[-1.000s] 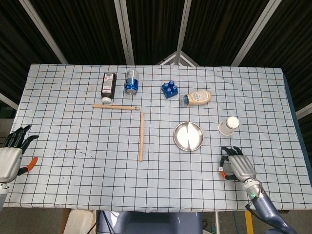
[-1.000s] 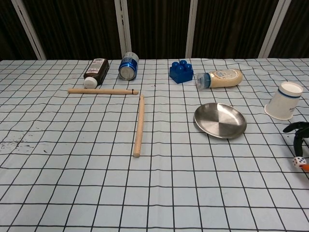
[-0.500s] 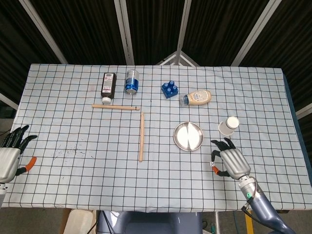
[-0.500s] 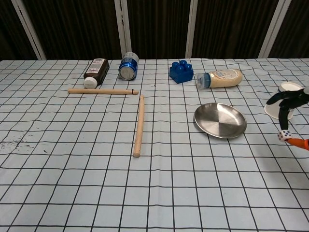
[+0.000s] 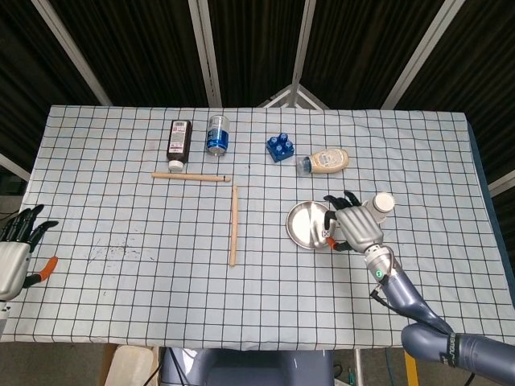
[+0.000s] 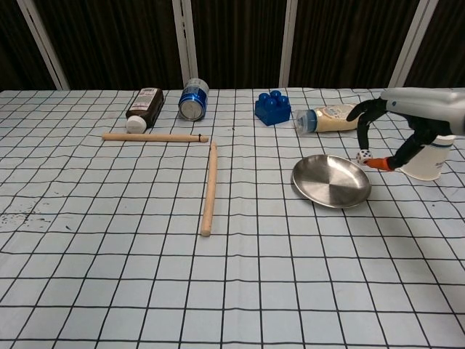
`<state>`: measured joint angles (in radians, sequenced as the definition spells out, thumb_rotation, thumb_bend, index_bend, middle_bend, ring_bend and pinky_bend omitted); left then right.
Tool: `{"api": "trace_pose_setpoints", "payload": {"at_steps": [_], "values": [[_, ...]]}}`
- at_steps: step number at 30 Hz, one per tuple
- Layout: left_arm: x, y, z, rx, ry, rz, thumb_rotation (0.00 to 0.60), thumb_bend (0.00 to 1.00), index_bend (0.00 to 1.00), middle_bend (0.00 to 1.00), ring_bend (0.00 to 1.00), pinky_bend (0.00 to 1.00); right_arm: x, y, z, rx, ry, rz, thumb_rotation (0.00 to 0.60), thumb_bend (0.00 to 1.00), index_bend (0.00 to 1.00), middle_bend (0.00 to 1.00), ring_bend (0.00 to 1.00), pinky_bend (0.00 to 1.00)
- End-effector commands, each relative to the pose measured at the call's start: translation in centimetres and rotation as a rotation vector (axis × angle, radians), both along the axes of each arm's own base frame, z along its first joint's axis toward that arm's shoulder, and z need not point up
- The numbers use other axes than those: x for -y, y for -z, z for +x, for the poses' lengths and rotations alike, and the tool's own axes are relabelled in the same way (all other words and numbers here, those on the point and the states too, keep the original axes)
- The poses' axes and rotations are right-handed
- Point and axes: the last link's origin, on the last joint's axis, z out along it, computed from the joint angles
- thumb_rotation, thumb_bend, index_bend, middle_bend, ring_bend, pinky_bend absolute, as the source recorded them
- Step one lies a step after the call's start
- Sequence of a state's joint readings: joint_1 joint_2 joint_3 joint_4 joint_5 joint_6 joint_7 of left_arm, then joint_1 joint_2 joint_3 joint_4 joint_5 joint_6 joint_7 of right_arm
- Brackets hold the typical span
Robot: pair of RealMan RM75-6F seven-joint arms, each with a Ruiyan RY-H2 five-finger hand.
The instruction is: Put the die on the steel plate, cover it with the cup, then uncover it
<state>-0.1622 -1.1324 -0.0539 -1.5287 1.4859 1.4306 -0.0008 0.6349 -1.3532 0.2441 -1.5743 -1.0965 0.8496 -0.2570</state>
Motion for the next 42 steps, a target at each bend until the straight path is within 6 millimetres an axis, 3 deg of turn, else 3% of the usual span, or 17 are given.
{"api": "trace_pose_setpoints", "payload": {"at_steps": [1, 11, 21, 29, 36, 42], "values": [[-0.2, 0.0, -0.1, -0.001, -0.005, 0.003, 0.600, 0.47, 0.21, 0.00, 0.00, 0.10, 1.6, 1.4, 0.4, 0.008, 0.014, 0.026, 0.600, 0.47, 0.60, 0.16, 0.18, 0.00], [-0.4, 0.2, -0.2, -0.013, -0.018, 0.003, 0.600, 0.47, 0.21, 0.00, 0.00, 0.10, 3.2, 4.8, -0.3, -0.004, 0.042, 0.080, 0.600, 0.47, 0.60, 0.16, 0.18, 0.00], [-0.5, 0.2, -0.2, -0.013, -0.022, 0.005, 0.600, 0.47, 0.21, 0.00, 0.00, 0.10, 4.2, 6.0, -0.4, 0.000, 0.047, 0.083, 0.600, 0.47, 0.59, 0.16, 0.18, 0.00], [-0.5, 0.1, -0.3, -0.009, -0.027, 0.011, 0.600, 0.47, 0.21, 0.00, 0.00, 0.10, 4.6, 5.9, -1.1, -0.031, 0.068, 0.074, 0.600, 0.42, 0.45, 0.16, 0.17, 0.00], [-0.5, 0.2, -0.3, -0.015, -0.028, 0.006, 0.600, 0.47, 0.21, 0.00, 0.00, 0.10, 4.4, 5.6, -1.4, -0.053, 0.091, 0.081, 0.600, 0.24, 0.18, 0.13, 0.13, 0.00], [-0.6, 0.3, -0.3, -0.017, -0.031, 0.003, 0.600, 0.47, 0.21, 0.00, 0.00, 0.10, 4.2, 3.4, -1.2, -0.061, 0.072, 0.010, 0.600, 0.22, 0.15, 0.13, 0.12, 0.00]]}}
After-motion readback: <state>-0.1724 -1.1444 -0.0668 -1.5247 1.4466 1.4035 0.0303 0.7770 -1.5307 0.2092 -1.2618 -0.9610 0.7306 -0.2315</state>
